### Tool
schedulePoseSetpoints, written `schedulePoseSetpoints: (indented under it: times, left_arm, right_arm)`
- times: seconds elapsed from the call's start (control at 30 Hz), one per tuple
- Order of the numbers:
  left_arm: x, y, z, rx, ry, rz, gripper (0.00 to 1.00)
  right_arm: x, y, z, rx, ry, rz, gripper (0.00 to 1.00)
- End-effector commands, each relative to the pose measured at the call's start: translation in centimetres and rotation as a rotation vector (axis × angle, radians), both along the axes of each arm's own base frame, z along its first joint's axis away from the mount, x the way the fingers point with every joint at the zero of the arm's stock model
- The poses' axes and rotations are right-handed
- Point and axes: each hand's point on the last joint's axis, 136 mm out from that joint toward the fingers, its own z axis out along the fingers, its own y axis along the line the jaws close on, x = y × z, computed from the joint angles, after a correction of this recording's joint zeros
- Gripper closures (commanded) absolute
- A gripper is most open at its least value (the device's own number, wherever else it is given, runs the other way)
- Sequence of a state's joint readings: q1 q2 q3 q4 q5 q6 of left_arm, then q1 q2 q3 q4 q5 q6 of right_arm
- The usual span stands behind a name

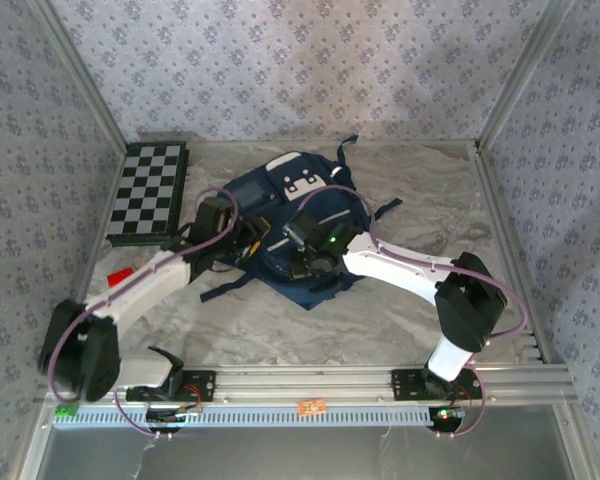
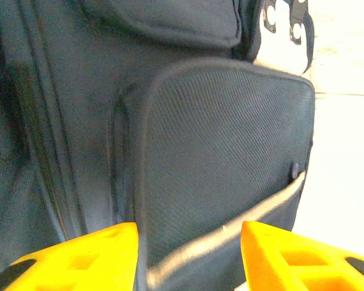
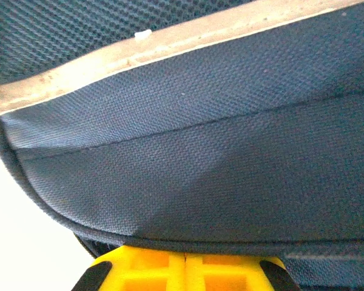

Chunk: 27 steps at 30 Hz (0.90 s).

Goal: Pack the student bag

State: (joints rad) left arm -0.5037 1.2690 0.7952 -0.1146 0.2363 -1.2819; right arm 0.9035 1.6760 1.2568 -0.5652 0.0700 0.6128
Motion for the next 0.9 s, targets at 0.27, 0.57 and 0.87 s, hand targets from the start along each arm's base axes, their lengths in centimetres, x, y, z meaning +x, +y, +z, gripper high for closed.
schedulePoseSetpoints:
  times: [0.27, 0.57, 0.87]
  left_arm:
    - [-2.6, -3.1, -1.4, -0.13, 0.085, 0.06, 0.49]
    - [-0.2, -3.7, -1.3, -0.109, 0.047, 0.105, 0.76]
    - [0.1, 0.4, -1.5, -0.005, 0.077, 0.119, 1.0]
  right_arm:
    - [-0.2, 0.5, -0.4, 0.016, 0.008, 0.004, 1.0]
    - [-0.2, -0.6, 0.3, -0.022, -0.019, 0.008, 1.0]
    - [0.7, -7.5, 1.7, -0.194, -0.033, -0.075, 1.0]
